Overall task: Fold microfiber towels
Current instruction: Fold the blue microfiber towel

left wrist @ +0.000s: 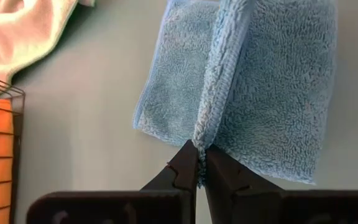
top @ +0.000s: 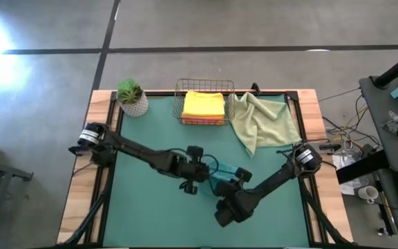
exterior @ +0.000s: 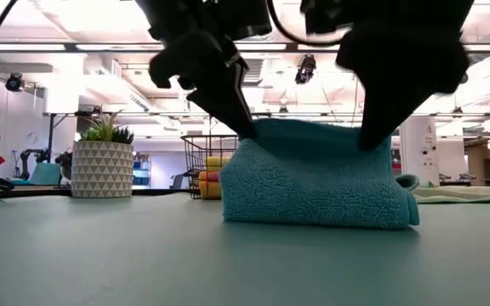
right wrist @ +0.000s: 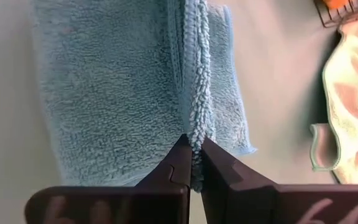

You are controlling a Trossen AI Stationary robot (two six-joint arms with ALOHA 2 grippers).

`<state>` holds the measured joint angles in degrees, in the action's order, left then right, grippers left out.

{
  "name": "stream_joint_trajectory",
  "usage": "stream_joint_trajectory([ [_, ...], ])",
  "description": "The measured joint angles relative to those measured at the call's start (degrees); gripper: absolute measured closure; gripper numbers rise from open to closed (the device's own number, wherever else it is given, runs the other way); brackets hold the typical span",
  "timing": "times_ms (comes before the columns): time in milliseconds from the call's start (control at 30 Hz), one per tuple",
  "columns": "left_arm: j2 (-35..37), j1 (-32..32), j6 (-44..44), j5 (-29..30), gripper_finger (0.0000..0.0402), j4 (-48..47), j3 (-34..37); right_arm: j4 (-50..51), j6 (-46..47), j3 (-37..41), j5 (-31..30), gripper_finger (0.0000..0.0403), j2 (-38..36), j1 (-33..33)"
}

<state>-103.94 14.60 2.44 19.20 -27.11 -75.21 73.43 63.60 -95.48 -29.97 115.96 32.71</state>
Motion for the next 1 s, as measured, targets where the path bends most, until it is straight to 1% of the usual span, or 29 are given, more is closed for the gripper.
stream_joint_trajectory([
  [200,0.0,-2.51,1.12,-3.6,0.04,0.76,0.36,0.1,0.34,0.55,2.01,0.0394,0.0,-2.41],
  [400,-0.98,-3.42,1.42,-3.89,0.0394,2.28,0.41,0.98,0.45,0.59,3.49,0.0394,0.0,-3.64],
  [500,-1.85,-3.79,1.49,-3.68,0.0373,3.92,0.37,2.37,1.11,0.61,4.31,0.0394,0.0,-3.89],
  [567,-2.15,-4.06,1.57,-3.71,0.0357,3.23,0.52,2.86,1.74,0.63,4.5,0.0394,0.0,-4.0],
  [700,-2.97,-4.8,1.39,-3.73,0.0323,3.8,0.42,4.9,3.9,0.74,3.62,0.0391,0.0,-4.25],
  [867,-2.97,-4.98,1.02,-3.76,0.029,4.03,0.37,5.34,5.2,0.74,0.86,0.0369,0.0,-4.48],
  [1000,-2.95,-4.97,0.94,-3.78,0.0275,4.06,0.27,6.19,5.71,1.04,-0.13,0.035,-0.02,-5.32],
])
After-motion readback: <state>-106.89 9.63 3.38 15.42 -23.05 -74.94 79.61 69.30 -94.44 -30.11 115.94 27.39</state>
